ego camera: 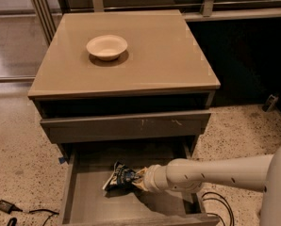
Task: Pick blue chip bag from middle drawer and place on counter
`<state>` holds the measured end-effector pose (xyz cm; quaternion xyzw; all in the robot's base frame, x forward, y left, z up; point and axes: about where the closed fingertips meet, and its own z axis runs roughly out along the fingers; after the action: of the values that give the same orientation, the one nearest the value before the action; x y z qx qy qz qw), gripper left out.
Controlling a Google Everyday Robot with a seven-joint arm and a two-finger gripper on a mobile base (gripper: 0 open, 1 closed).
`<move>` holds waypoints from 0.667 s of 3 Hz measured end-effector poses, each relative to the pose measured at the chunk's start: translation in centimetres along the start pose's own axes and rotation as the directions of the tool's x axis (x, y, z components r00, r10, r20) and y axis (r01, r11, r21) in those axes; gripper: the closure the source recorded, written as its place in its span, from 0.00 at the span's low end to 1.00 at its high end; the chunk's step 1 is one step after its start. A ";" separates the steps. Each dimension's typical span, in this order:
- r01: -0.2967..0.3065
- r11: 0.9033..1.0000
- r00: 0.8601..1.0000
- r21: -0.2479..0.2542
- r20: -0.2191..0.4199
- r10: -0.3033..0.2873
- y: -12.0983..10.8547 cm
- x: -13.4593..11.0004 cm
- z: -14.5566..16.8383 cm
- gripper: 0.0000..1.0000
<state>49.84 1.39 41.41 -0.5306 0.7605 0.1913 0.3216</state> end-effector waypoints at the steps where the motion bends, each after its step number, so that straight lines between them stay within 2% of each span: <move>1: 0.030 0.999 0.999 -0.013 0.036 -0.030 -1.5 -2.9 -2.8 1.00; 2: 0.056 0.998 0.995 -0.018 0.088 -0.054 -2.9 -5.5 -6.7 1.00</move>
Offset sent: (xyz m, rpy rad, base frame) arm 0.0303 -0.0391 0.1480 0.1252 -0.0905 0.0739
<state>51.89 -0.12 50.18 -0.5457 0.7288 0.2132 0.3545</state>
